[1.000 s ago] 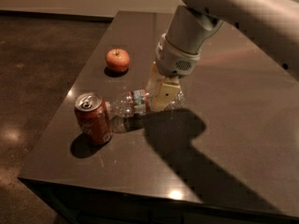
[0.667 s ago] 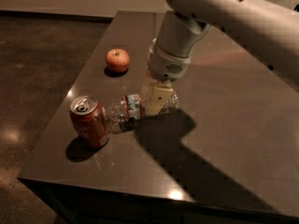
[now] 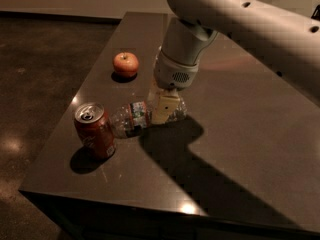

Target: Move water bottle near coke can

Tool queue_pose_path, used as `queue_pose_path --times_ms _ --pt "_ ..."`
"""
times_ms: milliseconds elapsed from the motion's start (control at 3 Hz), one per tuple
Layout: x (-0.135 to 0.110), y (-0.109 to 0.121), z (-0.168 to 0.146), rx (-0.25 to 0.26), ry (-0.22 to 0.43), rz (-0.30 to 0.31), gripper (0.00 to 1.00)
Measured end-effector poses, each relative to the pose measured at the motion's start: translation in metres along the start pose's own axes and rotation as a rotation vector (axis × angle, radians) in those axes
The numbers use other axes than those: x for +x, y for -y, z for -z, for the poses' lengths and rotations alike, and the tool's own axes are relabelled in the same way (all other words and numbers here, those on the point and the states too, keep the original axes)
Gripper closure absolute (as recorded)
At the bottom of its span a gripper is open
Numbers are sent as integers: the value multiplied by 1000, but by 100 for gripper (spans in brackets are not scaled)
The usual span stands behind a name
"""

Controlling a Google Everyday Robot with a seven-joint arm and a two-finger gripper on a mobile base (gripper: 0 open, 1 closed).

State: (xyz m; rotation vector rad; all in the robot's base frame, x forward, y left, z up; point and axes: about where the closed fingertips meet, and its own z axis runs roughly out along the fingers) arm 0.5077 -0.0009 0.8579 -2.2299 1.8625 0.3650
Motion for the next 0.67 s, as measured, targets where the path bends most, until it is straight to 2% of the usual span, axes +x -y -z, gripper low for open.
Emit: queue_pose_path --times_ms 333,667 --pt "-1 0 0 2 1 1 12" --pt "-2 1 -1 4 1 3 0"
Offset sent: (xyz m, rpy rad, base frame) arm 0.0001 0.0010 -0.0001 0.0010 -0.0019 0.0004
